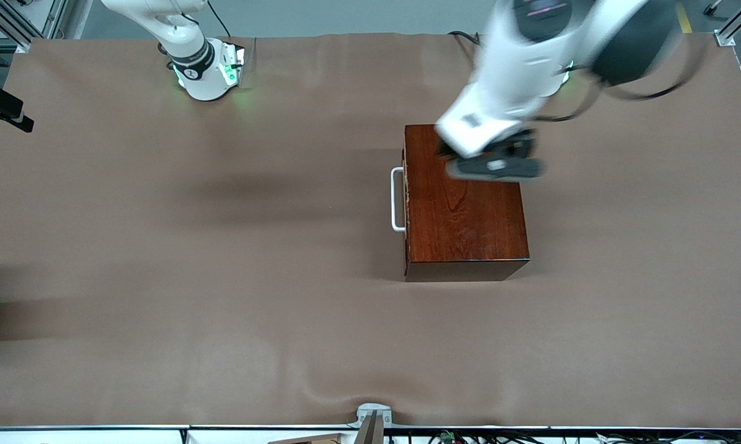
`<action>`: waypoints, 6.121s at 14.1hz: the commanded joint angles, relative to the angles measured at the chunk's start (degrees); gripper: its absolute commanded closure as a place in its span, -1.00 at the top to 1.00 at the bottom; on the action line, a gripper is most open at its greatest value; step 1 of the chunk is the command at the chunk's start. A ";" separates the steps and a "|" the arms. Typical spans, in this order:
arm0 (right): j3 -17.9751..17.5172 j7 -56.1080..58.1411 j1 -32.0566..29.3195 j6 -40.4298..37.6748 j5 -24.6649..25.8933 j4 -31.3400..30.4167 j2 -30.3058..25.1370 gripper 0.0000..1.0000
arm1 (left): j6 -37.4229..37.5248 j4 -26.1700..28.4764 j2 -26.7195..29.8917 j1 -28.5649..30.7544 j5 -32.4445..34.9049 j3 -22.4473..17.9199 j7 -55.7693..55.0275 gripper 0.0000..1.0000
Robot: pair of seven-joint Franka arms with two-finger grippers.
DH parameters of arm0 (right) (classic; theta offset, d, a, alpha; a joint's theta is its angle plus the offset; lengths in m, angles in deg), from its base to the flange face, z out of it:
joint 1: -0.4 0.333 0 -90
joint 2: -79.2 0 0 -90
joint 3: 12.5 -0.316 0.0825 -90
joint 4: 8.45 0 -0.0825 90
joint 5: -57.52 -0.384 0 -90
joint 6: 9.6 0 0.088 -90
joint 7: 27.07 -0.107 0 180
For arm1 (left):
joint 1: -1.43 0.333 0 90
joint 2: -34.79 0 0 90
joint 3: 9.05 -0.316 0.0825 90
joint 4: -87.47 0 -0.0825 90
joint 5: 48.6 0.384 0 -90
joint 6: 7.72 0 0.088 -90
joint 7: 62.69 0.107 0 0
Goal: Open drawer, take yellow block, close drawer
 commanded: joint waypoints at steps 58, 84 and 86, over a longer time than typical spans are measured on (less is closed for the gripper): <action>-0.24 -0.30 -0.69 -0.08 -0.16 -0.20 0.09 1.00 | -14.44 -7.40 -8.56 -25.95 -3.46 -18.41 -30.78 1.00; -0.51 -36.74 11.77 7.57 -0.42 5.16 13.62 1.00 | 2.66 18.90 26.11 28.11 -0.38 -4.88 31.19 1.00; -0.51 -43.26 13.54 8.18 -2.25 5.07 14.67 1.00 | 2.66 18.37 25.76 28.11 -0.47 -5.15 32.42 1.00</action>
